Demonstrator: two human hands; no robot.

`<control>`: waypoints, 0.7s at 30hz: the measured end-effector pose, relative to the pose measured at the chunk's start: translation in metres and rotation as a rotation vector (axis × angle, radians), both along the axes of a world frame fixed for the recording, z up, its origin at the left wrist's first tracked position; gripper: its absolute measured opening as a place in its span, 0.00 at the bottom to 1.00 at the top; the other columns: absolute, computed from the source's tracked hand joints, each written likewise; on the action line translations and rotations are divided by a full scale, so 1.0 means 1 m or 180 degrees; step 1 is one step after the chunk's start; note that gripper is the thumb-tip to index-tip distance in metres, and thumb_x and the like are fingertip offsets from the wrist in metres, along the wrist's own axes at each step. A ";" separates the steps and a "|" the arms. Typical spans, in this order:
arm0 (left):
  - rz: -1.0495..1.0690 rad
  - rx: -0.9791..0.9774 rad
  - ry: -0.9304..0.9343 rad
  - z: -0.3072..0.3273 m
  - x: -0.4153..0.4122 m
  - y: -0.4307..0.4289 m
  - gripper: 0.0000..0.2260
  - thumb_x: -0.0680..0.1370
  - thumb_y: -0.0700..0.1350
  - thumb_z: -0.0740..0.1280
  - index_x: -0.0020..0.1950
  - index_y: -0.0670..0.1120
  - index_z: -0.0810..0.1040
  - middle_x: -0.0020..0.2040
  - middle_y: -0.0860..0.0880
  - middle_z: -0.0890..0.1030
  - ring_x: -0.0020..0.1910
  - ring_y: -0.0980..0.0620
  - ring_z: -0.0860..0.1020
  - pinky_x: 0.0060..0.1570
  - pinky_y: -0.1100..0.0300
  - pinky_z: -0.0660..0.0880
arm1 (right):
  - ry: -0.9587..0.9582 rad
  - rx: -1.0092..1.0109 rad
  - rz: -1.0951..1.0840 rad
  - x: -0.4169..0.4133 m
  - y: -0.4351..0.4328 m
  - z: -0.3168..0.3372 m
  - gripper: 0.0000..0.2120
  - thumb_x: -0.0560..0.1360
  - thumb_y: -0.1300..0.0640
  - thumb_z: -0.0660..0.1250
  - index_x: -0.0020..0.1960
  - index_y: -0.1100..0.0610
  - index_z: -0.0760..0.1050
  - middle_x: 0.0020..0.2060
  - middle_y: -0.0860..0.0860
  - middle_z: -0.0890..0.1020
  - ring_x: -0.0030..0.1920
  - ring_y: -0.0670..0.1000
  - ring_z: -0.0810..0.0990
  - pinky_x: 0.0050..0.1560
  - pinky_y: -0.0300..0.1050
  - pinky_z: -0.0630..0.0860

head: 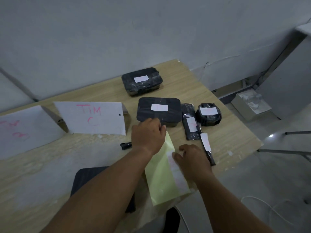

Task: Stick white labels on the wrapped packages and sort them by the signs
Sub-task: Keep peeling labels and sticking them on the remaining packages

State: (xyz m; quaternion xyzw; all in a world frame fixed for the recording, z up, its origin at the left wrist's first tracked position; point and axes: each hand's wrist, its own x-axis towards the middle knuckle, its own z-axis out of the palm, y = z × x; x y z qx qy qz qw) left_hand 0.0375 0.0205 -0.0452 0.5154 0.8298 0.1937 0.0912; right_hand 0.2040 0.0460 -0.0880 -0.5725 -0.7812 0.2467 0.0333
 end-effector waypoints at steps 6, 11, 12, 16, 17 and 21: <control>0.0018 -0.0015 0.0002 0.002 0.002 -0.008 0.10 0.80 0.55 0.61 0.43 0.52 0.73 0.40 0.53 0.75 0.41 0.52 0.75 0.48 0.49 0.76 | -0.0104 -0.0043 -0.0059 -0.015 -0.006 -0.001 0.18 0.72 0.39 0.67 0.56 0.49 0.78 0.53 0.50 0.79 0.55 0.54 0.77 0.51 0.46 0.73; 0.0059 -0.0275 0.0004 0.001 0.000 -0.008 0.06 0.80 0.52 0.60 0.49 0.51 0.73 0.47 0.51 0.77 0.47 0.50 0.75 0.52 0.48 0.75 | 0.0269 -0.0314 -0.0301 -0.020 -0.001 0.001 0.06 0.74 0.51 0.63 0.45 0.51 0.77 0.47 0.51 0.81 0.51 0.56 0.78 0.50 0.46 0.75; 0.0092 -0.0339 -0.0024 0.000 0.000 -0.009 0.06 0.81 0.51 0.60 0.51 0.51 0.73 0.49 0.51 0.77 0.48 0.49 0.75 0.53 0.48 0.75 | 0.0362 -0.0359 -0.0307 -0.019 -0.001 0.003 0.06 0.74 0.50 0.64 0.45 0.50 0.77 0.47 0.51 0.81 0.51 0.56 0.79 0.51 0.46 0.75; 0.0179 -0.0659 -0.0003 -0.002 -0.001 -0.013 0.09 0.80 0.51 0.61 0.58 0.49 0.71 0.56 0.48 0.75 0.54 0.47 0.73 0.56 0.48 0.74 | 0.0183 -0.0538 -0.0083 -0.015 -0.001 0.003 0.22 0.71 0.40 0.69 0.60 0.50 0.77 0.55 0.51 0.79 0.57 0.54 0.77 0.57 0.47 0.74; 0.0182 -0.0716 0.0000 -0.002 -0.001 -0.014 0.10 0.80 0.51 0.61 0.59 0.49 0.71 0.57 0.48 0.75 0.55 0.47 0.73 0.57 0.48 0.73 | 0.0159 -0.0553 -0.0099 -0.016 -0.002 0.003 0.20 0.72 0.41 0.69 0.59 0.50 0.77 0.55 0.51 0.79 0.57 0.55 0.77 0.57 0.47 0.74; 0.0223 -0.0759 -0.0091 -0.001 -0.001 -0.016 0.11 0.80 0.50 0.60 0.60 0.48 0.71 0.59 0.47 0.75 0.56 0.46 0.73 0.57 0.47 0.73 | 0.0297 -0.0720 -0.0187 -0.021 -0.003 0.007 0.07 0.75 0.52 0.64 0.48 0.52 0.79 0.48 0.51 0.82 0.51 0.53 0.79 0.49 0.43 0.74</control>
